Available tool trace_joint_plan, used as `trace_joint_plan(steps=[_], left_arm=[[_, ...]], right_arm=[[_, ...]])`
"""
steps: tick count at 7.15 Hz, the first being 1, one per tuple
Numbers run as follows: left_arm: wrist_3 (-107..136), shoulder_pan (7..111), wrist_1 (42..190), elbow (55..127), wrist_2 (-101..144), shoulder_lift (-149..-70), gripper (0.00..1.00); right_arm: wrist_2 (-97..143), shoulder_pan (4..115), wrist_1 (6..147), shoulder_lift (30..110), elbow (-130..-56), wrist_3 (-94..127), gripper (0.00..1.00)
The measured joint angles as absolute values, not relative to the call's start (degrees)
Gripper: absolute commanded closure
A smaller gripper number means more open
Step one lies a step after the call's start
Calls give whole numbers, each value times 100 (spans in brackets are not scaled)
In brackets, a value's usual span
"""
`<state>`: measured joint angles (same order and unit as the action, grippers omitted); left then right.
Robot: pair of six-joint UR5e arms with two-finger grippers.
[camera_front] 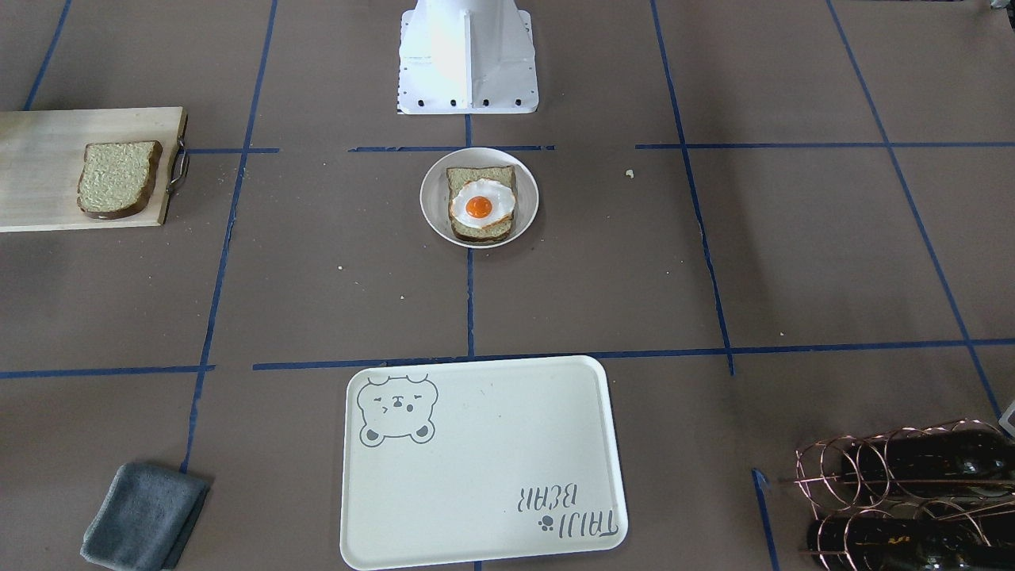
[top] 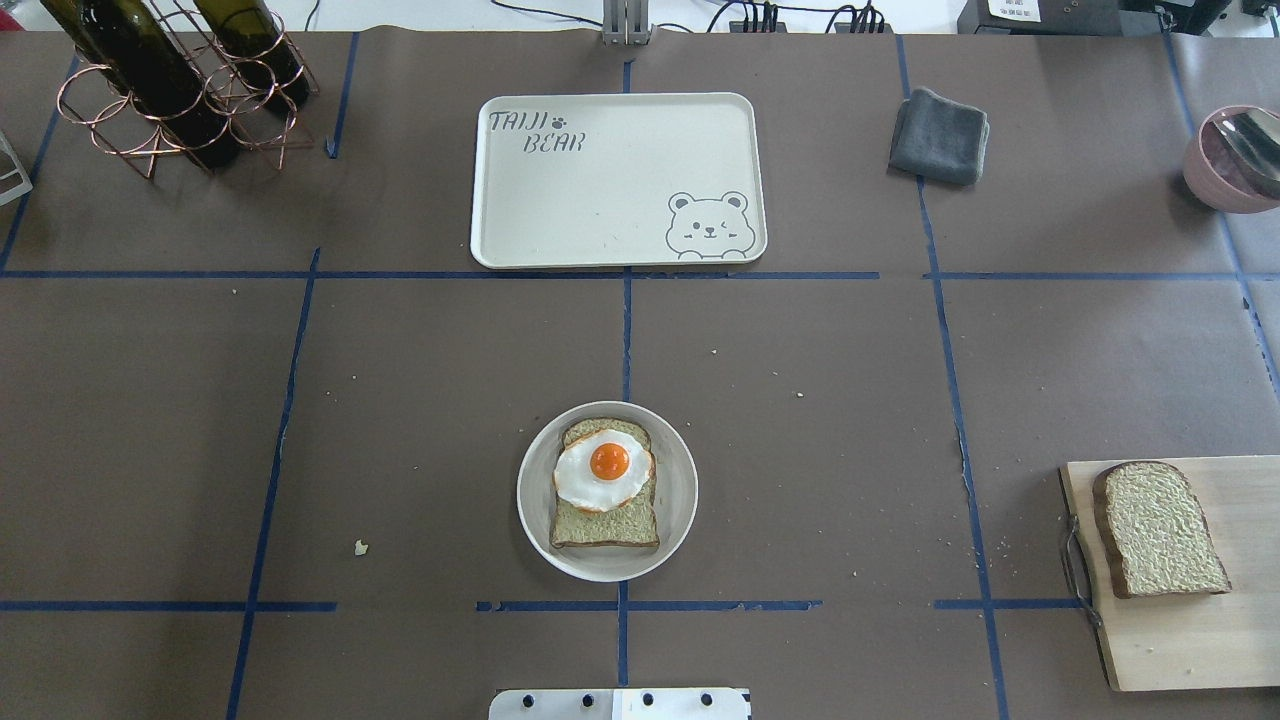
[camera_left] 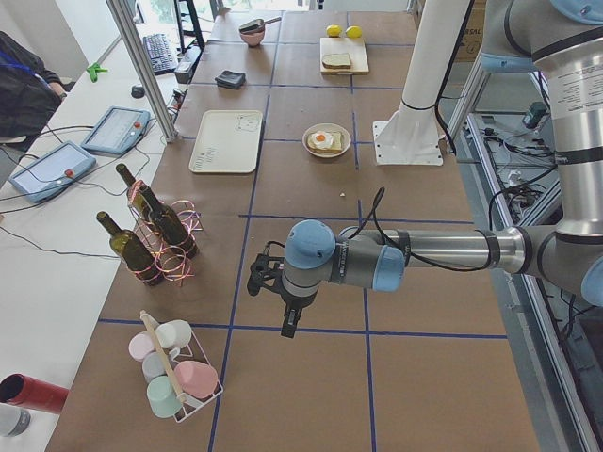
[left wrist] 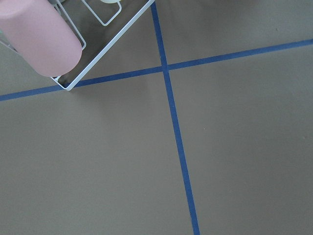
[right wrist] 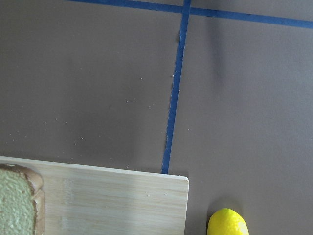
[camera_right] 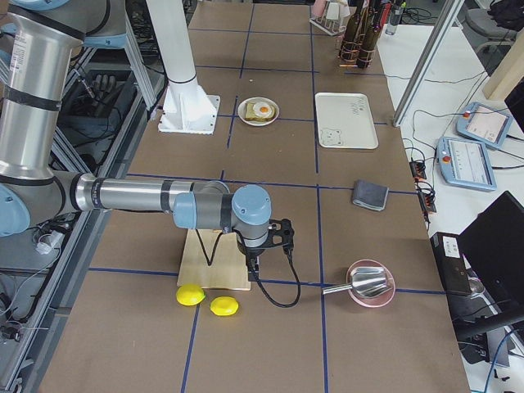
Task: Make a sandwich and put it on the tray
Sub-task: 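Move the right gripper down over the bread slice on the cutting board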
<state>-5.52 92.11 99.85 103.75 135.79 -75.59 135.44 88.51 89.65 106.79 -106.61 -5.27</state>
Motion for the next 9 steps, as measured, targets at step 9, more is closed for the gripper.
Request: trace_joint_plan(steps=[9], left_arm=[[-554,9211,9987,10378,13585,-7559,0]], right_arm=[[13779,8521,8154,10749,-10928,-363,0]])
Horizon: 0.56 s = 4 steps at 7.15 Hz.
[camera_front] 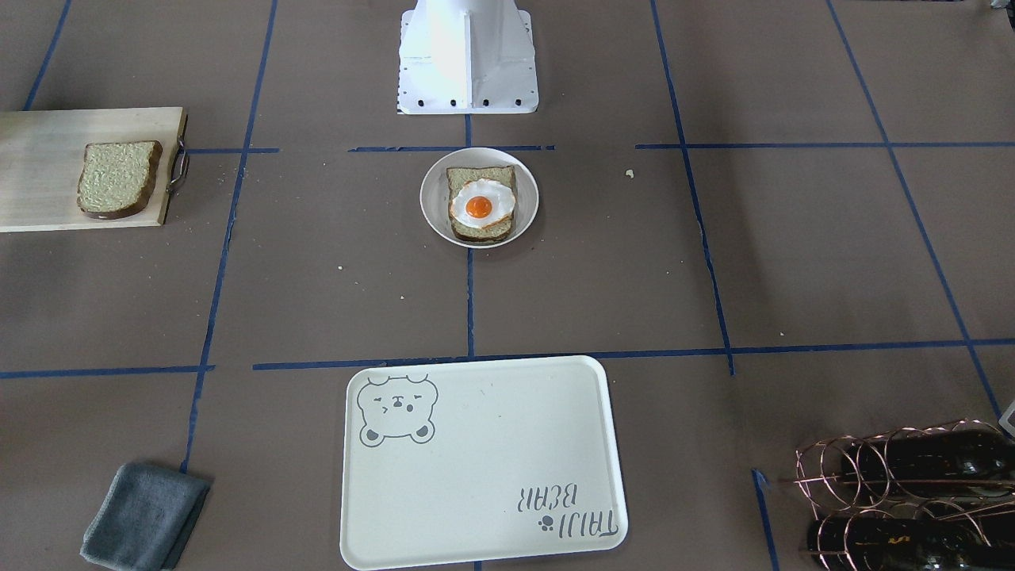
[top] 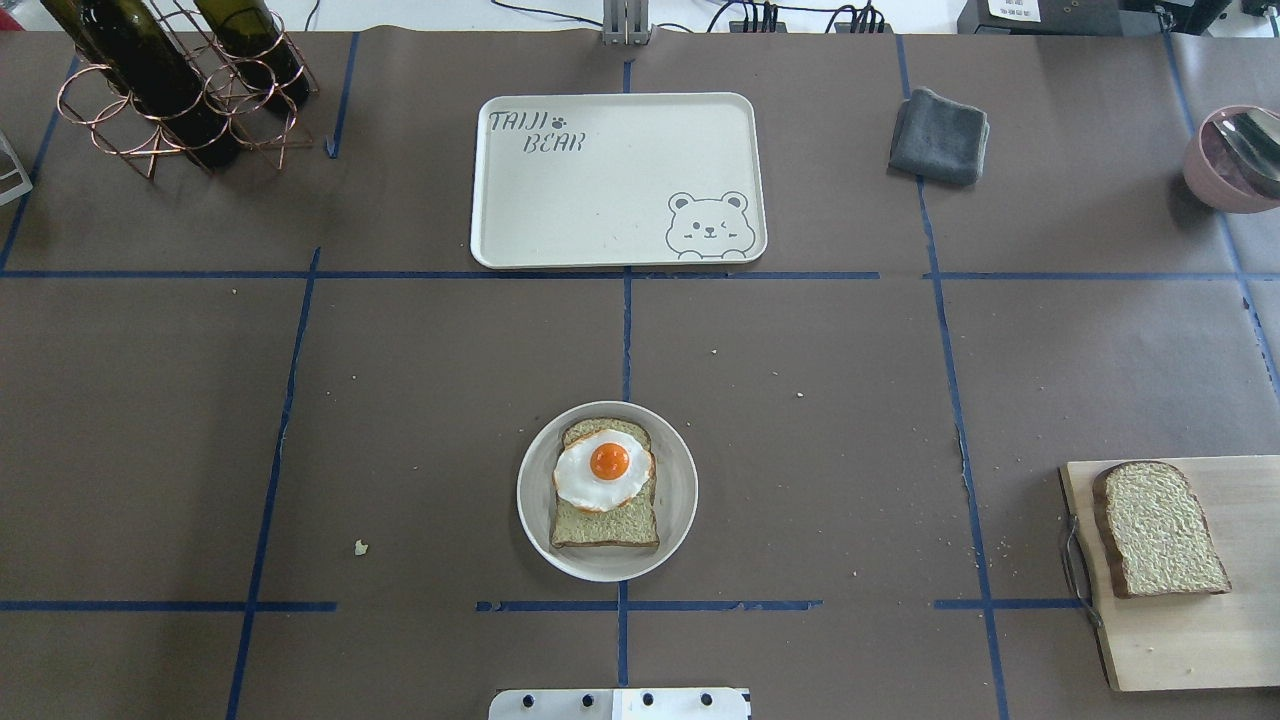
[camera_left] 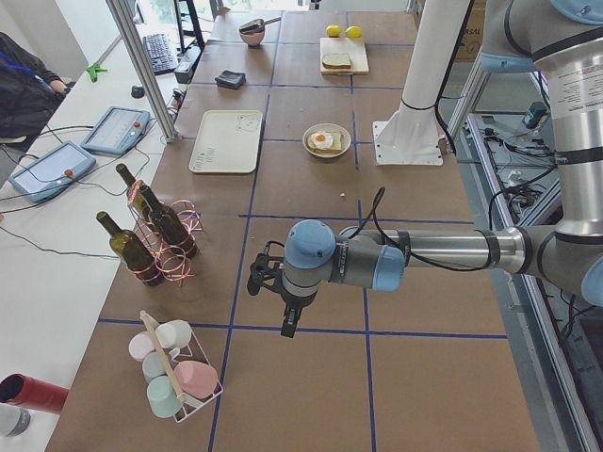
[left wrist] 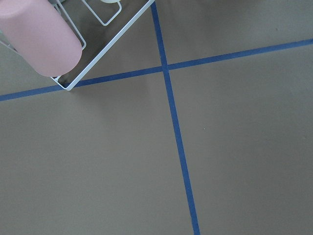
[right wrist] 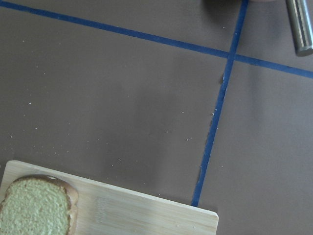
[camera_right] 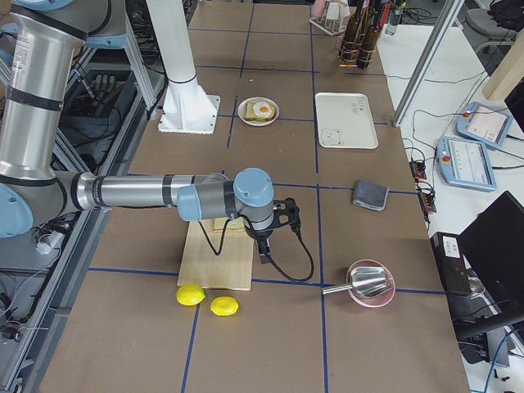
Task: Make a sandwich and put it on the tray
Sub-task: 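Move the right gripper down over the bread slice on the cutting board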
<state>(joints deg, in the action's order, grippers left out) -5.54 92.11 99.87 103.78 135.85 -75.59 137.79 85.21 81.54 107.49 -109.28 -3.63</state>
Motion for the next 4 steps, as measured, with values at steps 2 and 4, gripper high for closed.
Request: trace_joint_plan(steps=[2,4], left_arm=[[-554,9211,9990,10373,13587,-7559,0],[-554,9211,9991,10371,13590,-7551,0]], right_arm=[[13810,8012,7257,11100,-10924,465,0],[13782,7373,5674,11477,-10830,2007,2]])
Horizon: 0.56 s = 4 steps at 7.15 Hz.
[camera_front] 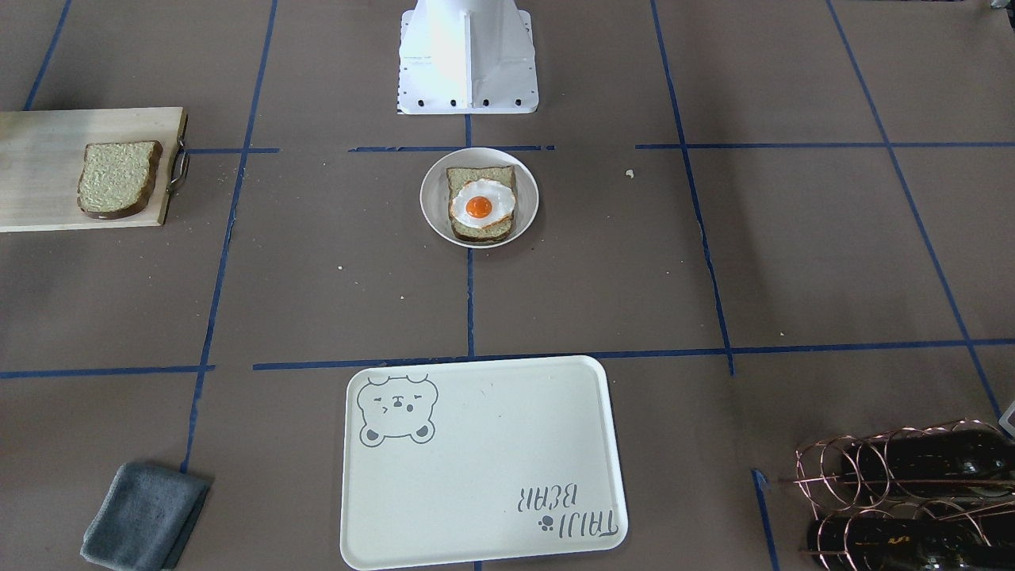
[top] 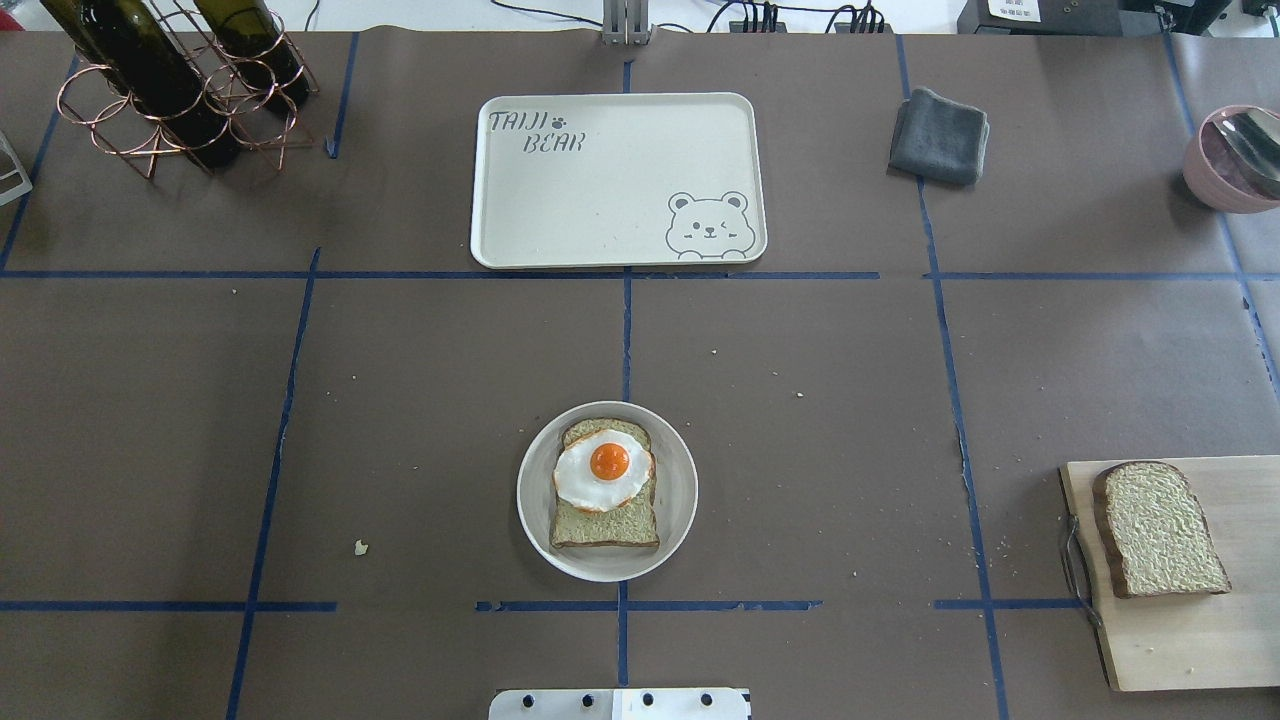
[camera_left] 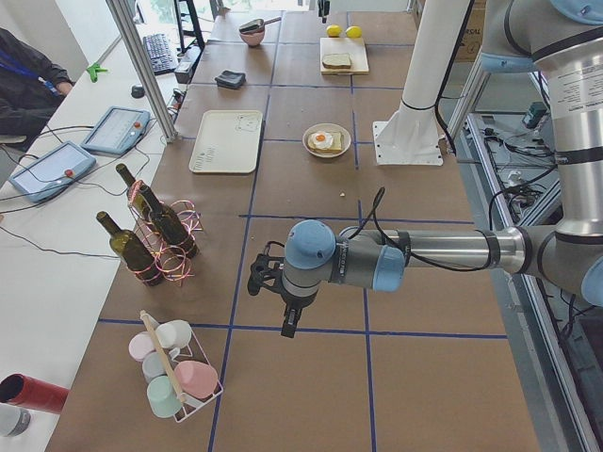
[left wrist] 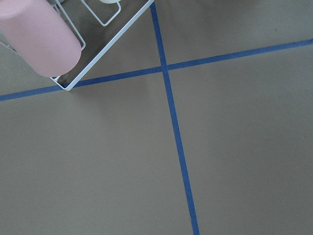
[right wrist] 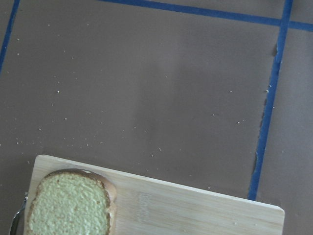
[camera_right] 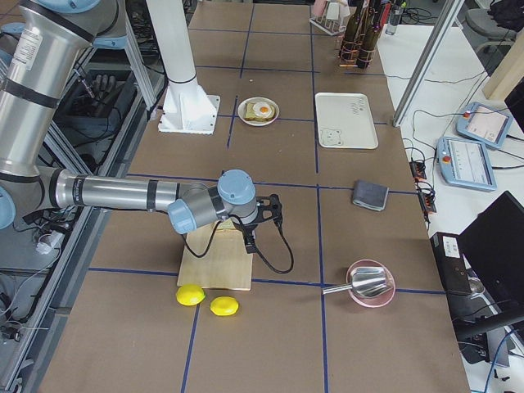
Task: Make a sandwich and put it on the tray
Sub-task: 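Move the right gripper down over the bread slice on the cutting board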
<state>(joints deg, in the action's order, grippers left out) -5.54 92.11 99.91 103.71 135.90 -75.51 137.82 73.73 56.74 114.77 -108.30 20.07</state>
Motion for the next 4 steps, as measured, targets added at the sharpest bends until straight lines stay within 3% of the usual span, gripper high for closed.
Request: trace_joint_plan(steps=[4], left_arm=[[-554,9211,9993,10364,13599,-7546,0]], right_arm=[[13134,5881,3343,11634,-10274,4183,19]])
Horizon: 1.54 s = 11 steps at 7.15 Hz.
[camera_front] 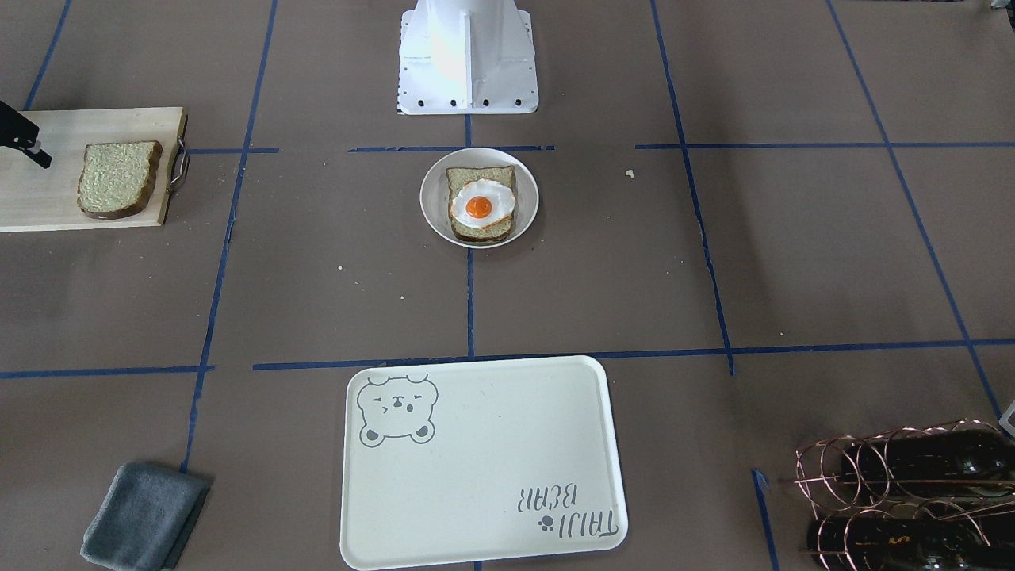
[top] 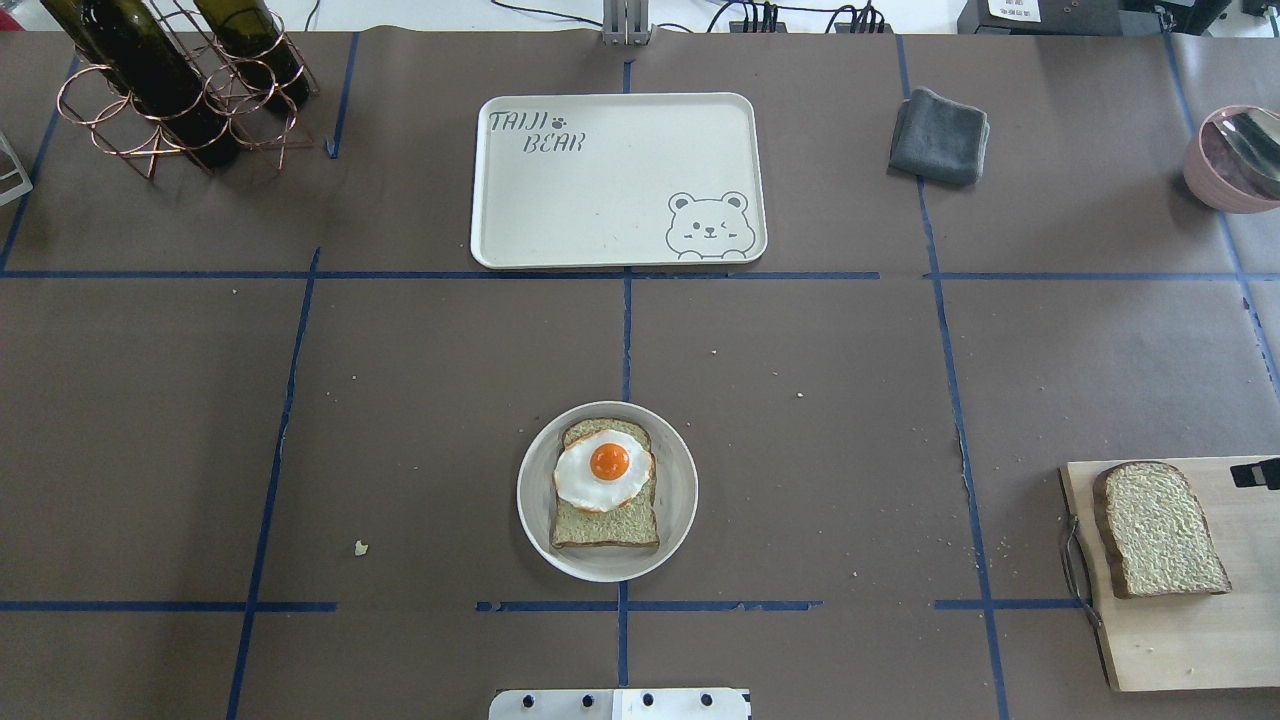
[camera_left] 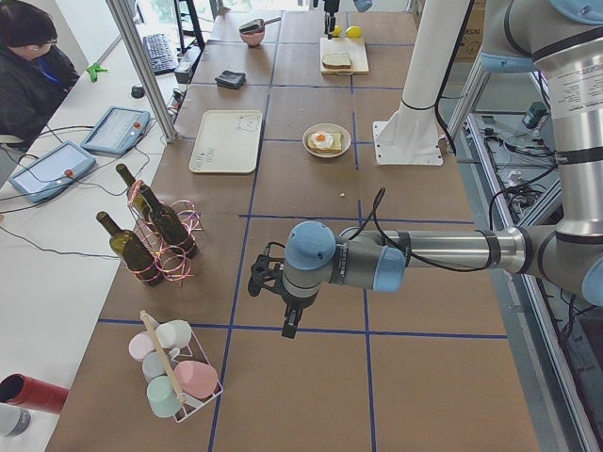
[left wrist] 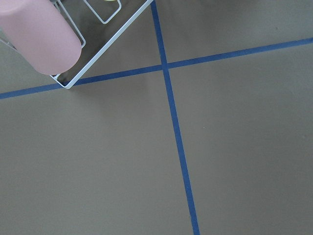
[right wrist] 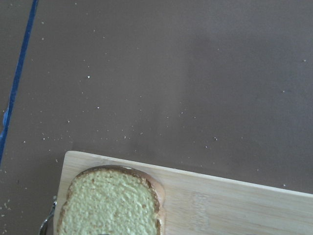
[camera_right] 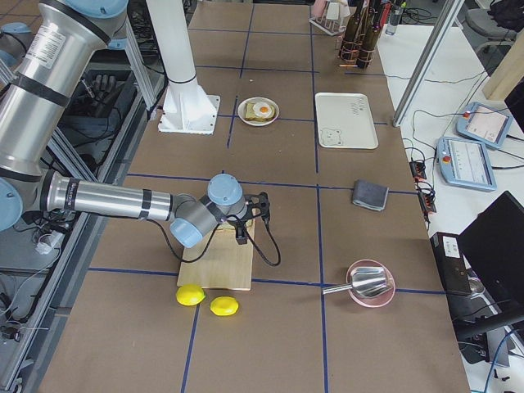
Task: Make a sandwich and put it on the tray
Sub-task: 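Move the right gripper down over the bread slice on the cutting board, then grasp the bread slice edge with the right gripper and lift it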
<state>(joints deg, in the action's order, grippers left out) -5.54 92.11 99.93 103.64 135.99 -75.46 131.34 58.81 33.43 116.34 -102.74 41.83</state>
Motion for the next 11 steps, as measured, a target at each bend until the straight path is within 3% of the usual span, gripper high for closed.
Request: trace_joint_plan(steps=[7,11], left_arm=[[-554,9203,10002,10361,13612,-7550,0],[-554,9202,10002,10362,13614,-7550,0]], right_arm=[[12471,4840,3086,11525,-10139,4796,52],[12385,4734,3068,11505,-10046,4877,53]])
